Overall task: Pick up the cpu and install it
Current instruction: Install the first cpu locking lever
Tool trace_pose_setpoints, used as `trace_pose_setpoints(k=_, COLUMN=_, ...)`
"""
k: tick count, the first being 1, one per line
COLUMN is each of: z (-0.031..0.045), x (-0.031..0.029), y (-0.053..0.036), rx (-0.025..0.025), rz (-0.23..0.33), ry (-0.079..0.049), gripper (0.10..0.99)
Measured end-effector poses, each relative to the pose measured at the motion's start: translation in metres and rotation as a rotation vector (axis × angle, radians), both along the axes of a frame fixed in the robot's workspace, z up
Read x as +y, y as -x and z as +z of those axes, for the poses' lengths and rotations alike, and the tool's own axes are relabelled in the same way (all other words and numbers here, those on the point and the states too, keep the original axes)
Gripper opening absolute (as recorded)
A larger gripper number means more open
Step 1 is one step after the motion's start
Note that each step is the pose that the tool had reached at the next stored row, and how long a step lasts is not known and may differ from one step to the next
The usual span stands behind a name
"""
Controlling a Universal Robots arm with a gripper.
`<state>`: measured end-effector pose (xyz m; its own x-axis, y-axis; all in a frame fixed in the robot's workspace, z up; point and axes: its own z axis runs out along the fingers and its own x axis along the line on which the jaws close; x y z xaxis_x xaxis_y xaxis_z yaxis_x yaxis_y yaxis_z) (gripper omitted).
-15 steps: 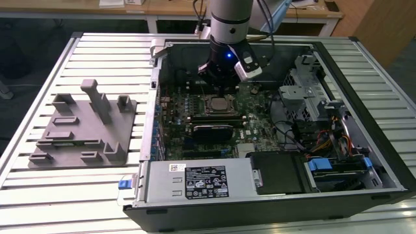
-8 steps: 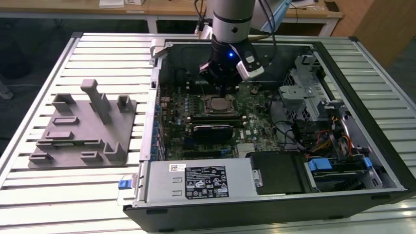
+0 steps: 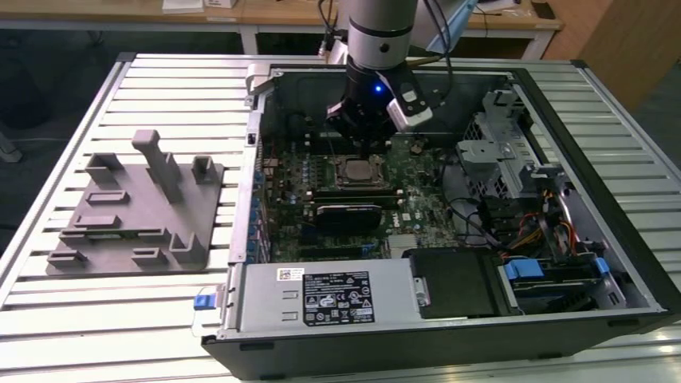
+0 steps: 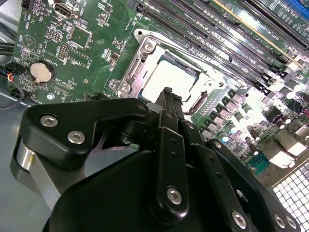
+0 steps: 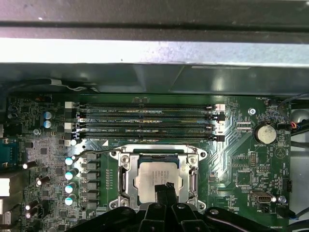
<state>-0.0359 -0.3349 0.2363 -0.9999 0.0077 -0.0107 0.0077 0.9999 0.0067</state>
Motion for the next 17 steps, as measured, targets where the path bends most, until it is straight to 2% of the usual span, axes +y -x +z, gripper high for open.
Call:
trace_pose_setpoints(k=7, z=0.0002, x=0.0000, y=0.0016, rx=0.0001, rz=0.000, ry=0.000, gripper=0.106)
trace_pose_setpoints(k=17, z=0.0001, x=0.0000, y=0.0202, rx=0.0000, rz=0.000, ry=0.000, gripper=0.106)
